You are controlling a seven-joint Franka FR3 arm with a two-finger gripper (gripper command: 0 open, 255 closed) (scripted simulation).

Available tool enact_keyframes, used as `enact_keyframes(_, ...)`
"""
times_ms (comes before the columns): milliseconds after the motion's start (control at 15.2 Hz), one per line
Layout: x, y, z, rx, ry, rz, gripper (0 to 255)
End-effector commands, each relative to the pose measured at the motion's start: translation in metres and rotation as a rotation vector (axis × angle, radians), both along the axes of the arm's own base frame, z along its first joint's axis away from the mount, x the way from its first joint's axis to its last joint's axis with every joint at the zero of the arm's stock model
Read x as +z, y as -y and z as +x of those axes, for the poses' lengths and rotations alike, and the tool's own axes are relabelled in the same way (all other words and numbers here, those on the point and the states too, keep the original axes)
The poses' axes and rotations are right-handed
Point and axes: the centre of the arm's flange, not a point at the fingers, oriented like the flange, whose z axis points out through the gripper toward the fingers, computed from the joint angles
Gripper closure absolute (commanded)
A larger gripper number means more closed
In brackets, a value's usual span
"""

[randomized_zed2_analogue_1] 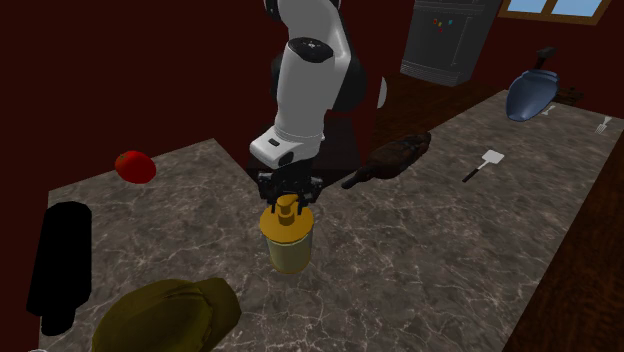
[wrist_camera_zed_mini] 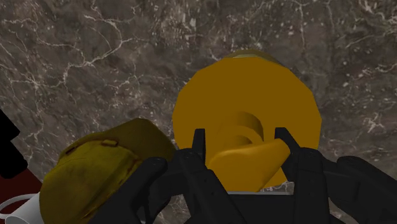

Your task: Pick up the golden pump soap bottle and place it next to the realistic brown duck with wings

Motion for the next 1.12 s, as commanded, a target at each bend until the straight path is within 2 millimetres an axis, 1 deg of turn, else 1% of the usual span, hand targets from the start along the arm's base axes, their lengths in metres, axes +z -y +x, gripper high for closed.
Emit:
enact_keyframes(0,0.0,0.0,0.0,0.0,0.0,0.0,255)
enact_keyframes(264,0.0,0.0,0.0,0.0,0.0,0.0,255)
enact_keyframes(1056,0.063,0.0,0.0,0.0,0.0,0.0,255)
